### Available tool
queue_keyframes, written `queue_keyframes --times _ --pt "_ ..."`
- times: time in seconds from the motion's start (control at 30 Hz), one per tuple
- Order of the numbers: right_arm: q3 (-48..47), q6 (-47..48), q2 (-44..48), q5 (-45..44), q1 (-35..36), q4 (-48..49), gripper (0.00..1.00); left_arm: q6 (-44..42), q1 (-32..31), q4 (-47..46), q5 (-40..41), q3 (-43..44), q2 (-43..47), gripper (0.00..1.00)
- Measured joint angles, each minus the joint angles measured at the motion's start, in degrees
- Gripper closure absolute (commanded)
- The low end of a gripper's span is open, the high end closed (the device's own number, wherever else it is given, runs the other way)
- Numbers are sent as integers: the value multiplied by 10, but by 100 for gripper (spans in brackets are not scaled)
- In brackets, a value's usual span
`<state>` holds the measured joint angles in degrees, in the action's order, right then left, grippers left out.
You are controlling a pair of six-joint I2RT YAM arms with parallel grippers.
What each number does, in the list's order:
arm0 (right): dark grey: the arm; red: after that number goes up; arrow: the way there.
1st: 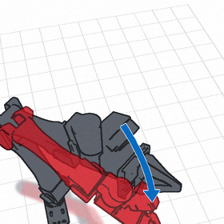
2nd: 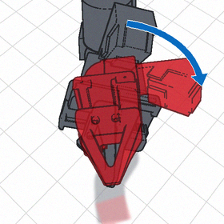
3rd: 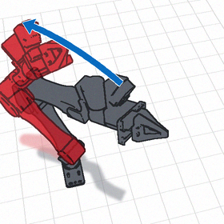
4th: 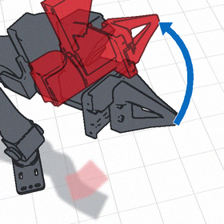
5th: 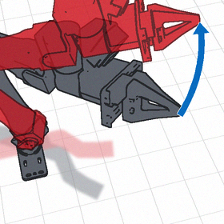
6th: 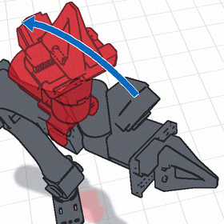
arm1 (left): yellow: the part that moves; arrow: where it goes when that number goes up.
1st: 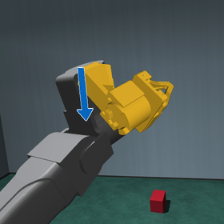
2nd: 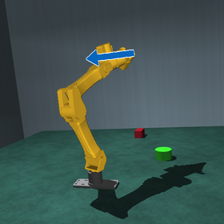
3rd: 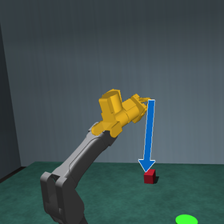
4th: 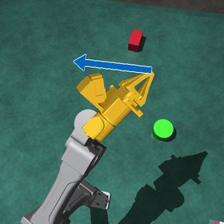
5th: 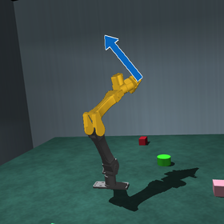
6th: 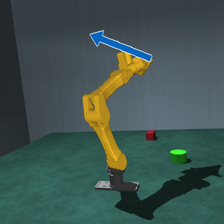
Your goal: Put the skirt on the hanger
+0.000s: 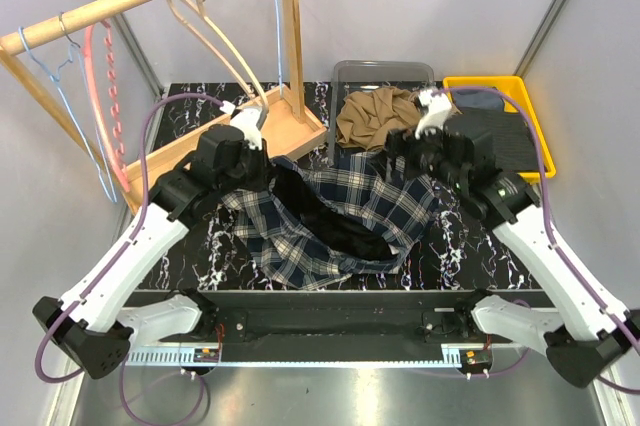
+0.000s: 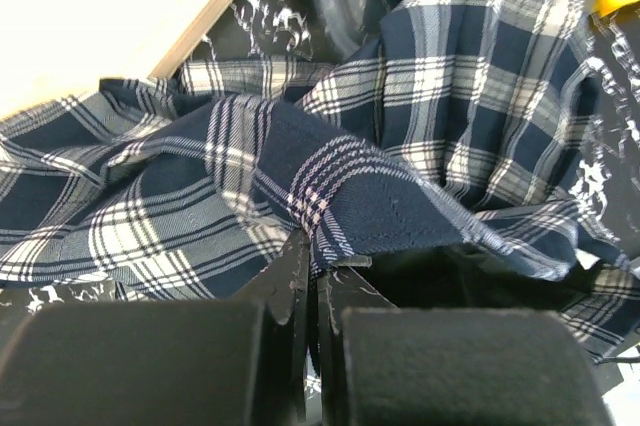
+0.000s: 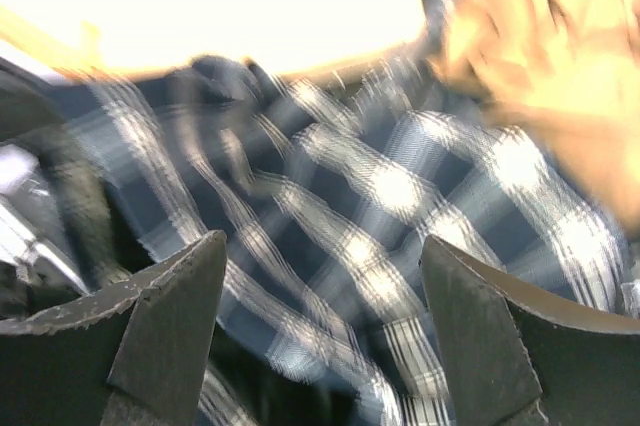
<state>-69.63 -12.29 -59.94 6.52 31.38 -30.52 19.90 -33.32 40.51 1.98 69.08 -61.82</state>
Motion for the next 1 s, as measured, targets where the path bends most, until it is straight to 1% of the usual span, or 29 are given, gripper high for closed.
queue_keyframes --times 0.2,0.33,0.5,0.67,0.8,0.83,0.87,0.97,1.0 --pt "-108 24 -103 68 0 112 14 6 -5 -5 5 -54 12 100" --pt "-189 29 -181 121 0 193 16 17 -7 -4 11 -97 47 100" --pt "-284 37 -270 174 7 248 18 37 -7 -3 20 -136 101 100" --pt "-379 70 -355 193 48 250 20 52 -7 -4 23 -160 127 100" --pt "-427 98 -406 186 84 242 22 59 -7 -3 23 -173 129 100" --pt "-439 105 -420 181 89 238 24 61 -7 -4 23 -175 130 100" --pt "-456 111 -434 177 92 230 29 61 -7 -3 23 -175 130 100" --pt "-530 129 -491 158 98 202 37 62 -7 -5 23 -178 132 100" --pt "-555 136 -511 148 99 195 42 63 -8 -5 23 -179 133 100"
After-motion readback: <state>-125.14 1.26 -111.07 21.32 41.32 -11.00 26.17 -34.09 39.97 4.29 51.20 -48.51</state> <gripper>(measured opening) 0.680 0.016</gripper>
